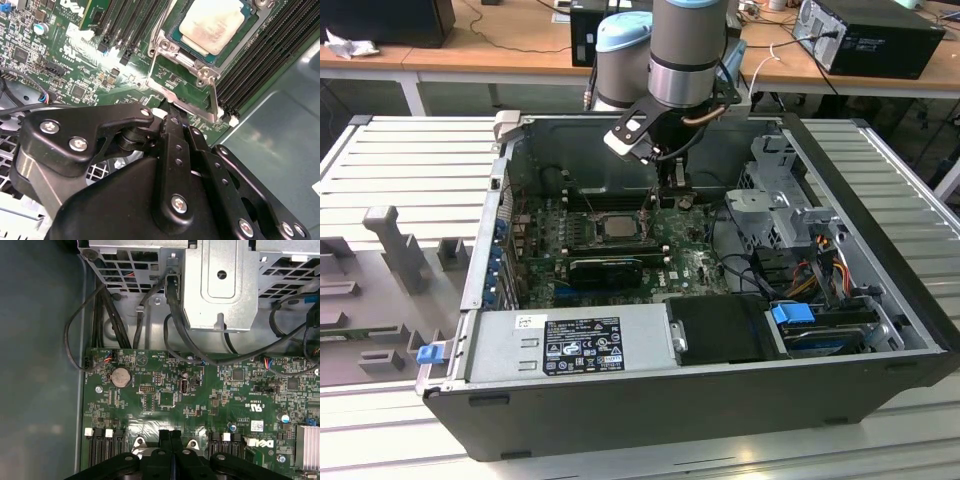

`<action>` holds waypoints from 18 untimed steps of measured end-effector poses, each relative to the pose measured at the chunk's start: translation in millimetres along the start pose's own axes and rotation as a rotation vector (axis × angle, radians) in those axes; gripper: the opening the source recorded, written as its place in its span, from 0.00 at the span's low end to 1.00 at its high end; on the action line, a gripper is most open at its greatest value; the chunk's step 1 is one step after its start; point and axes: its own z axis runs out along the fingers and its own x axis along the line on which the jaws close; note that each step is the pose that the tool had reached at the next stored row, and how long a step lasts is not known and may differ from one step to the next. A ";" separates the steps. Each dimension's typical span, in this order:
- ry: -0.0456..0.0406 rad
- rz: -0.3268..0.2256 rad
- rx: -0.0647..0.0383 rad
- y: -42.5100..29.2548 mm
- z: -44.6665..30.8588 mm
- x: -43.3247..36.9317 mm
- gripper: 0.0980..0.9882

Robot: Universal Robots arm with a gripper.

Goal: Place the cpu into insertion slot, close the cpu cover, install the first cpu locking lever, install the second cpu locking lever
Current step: 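Close the cpu cover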

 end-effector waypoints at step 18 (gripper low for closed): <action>0.0000 0.000 0.000 -10.4 -0.3 0.3 0.01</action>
